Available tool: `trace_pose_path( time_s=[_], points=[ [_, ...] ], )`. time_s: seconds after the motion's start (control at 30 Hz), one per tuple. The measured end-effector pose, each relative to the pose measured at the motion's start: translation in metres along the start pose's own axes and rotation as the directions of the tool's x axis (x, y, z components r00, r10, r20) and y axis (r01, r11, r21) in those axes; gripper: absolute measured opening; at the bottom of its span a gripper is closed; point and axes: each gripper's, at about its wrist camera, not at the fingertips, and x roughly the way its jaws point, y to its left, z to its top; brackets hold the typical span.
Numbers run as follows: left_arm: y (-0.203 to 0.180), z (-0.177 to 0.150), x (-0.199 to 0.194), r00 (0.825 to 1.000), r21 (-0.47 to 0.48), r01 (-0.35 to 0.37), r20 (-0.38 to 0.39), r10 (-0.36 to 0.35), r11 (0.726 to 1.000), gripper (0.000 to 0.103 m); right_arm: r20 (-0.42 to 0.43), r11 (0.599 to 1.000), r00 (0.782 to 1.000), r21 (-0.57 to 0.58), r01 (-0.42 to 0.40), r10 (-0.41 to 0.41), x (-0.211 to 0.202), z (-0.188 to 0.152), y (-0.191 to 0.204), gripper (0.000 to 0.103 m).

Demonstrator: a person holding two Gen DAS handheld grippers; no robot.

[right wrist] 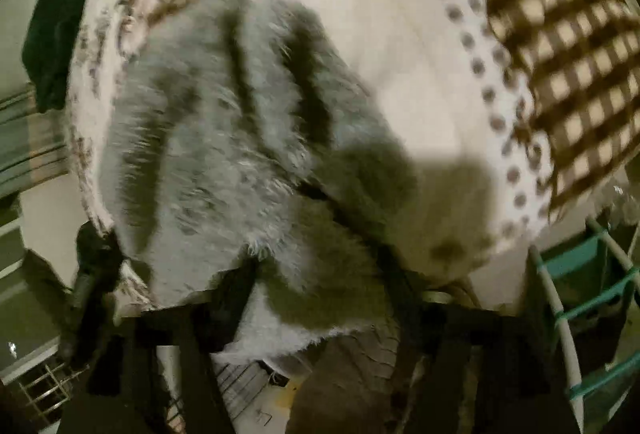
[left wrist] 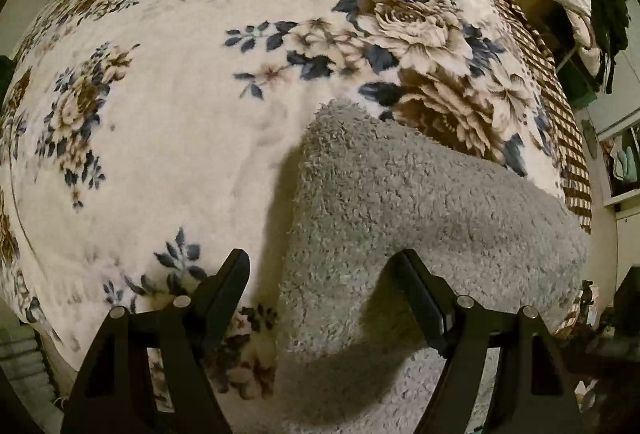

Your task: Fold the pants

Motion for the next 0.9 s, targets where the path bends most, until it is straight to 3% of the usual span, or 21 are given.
trace_pose_path(
  time_s=[0.13,0.27,0.33,0.4,0.47,0.53,0.73,0.8,0.9],
  points=[
    [-0.005,0.000,-0.002,1.000,0.017,0.012,0.005,-0.012,1.000,0.075,0.092,0.984,0.990,0.148,0.097,-0.111,-0.018,-0.015,-0.033,0.021],
    [-0.014,0.000,-0.001,0.999,0.024,0.032,0.000,-0.032,0.999,0.075,-0.071,0.982,0.993,0.157,0.106,-0.095,0.006,-0.018,-0.046,0.023],
    [-0.015,0.002,-0.004,0.999,0.017,0.048,-0.001,-0.048,0.999,0.075,-0.047,0.987,0.996,0.135,0.082,-0.077,-0.004,-0.015,-0.034,0.034],
    [-0.013,0.006,-0.011,0.998,0.004,0.065,0.013,-0.065,0.998,0.075,0.016,0.990,0.999,0.139,0.025,-0.027,-0.023,-0.012,-0.025,0.058],
    [-0.012,0.015,-0.016,0.997,-0.002,0.072,0.028,-0.072,0.997,0.075,0.112,0.991,0.993,0.130,-0.039,0.025,-0.044,-0.004,-0.017,0.066],
    [-0.012,0.027,-0.018,0.997,-0.003,0.068,0.048,-0.068,0.998,0.075,0.202,0.995,0.979,0.080,-0.059,0.042,-0.059,0.010,-0.001,0.066],
    [-0.002,0.063,0.020,0.999,-0.023,0.052,0.008,-0.051,0.998,0.075,0.208,0.995,0.976,0.061,-0.083,0.069,-0.040,0.071,0.016,0.065],
    [0.000,0.068,0.033,0.999,-0.025,0.048,-0.011,-0.048,0.999,0.075,0.204,0.997,0.977,0.047,-0.068,0.057,-0.027,0.079,0.021,0.036],
    [0.005,0.075,0.053,0.998,-0.046,0.051,-0.046,-0.053,0.998,0.075,0.293,1.000,0.956,-0.026,0.016,-0.008,-0.023,0.082,0.045,0.030]
  ],
)
